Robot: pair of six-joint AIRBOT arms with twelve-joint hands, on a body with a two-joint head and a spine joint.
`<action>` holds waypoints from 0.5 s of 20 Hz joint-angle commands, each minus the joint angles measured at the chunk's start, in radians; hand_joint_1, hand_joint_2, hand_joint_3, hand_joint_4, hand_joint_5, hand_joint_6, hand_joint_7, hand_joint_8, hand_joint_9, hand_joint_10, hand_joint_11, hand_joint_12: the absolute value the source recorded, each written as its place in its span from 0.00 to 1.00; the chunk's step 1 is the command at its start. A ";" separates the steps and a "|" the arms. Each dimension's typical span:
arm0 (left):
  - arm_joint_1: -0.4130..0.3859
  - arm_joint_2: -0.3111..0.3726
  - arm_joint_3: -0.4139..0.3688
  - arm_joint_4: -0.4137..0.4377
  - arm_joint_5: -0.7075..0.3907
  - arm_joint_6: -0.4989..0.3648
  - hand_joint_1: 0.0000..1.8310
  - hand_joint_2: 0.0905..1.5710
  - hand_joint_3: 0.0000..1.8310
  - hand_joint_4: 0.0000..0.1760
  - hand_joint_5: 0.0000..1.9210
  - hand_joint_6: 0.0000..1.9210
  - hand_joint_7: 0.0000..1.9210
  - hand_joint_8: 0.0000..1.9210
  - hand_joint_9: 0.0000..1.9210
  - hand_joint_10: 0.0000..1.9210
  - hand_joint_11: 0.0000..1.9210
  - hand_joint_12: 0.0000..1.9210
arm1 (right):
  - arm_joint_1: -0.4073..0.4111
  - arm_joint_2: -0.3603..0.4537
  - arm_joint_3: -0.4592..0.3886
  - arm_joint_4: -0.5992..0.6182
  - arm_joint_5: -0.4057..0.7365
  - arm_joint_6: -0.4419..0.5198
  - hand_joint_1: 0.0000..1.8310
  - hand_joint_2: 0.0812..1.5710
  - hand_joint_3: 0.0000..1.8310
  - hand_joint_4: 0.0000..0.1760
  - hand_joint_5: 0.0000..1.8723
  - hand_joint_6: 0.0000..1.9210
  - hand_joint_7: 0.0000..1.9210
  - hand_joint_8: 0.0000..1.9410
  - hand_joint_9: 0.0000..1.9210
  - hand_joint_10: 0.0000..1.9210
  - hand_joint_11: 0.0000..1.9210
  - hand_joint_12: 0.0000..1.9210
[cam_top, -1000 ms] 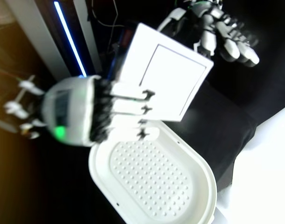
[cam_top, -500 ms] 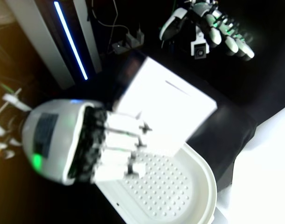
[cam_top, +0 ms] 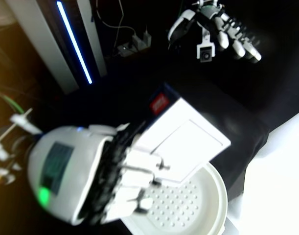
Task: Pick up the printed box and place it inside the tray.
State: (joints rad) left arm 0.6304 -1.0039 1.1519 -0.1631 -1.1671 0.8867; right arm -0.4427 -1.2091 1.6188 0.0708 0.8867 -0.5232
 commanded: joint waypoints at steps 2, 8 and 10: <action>0.000 0.010 0.000 -0.009 -0.132 -0.008 0.04 0.67 0.00 0.88 0.05 0.00 0.05 0.00 0.00 0.00 0.00 0.00 | 0.019 0.010 0.007 0.024 0.094 -0.007 0.62 0.66 0.00 0.00 0.59 0.42 0.62 0.79 0.70 0.96 0.72 1.00; 0.018 0.009 0.000 -0.019 -0.143 -0.022 0.04 0.67 0.00 0.88 0.05 0.00 0.08 0.01 0.00 0.00 0.00 0.00 | 0.049 0.013 0.010 0.006 0.055 -0.046 0.62 0.66 0.00 0.00 0.58 0.43 0.57 0.79 0.69 0.94 0.71 1.00; 0.022 0.010 0.000 -0.021 -0.145 -0.027 0.03 0.68 0.00 0.85 0.05 0.00 0.08 0.01 0.00 0.00 0.00 0.00 | 0.050 0.013 0.012 0.006 0.053 -0.046 0.61 0.68 0.00 0.00 0.55 0.48 0.55 0.56 0.62 0.73 0.59 0.91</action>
State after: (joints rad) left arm 0.6556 -1.0039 1.1519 -0.1810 -1.1801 0.8684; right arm -0.4084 -1.2083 1.6211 0.0551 0.8211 -0.5739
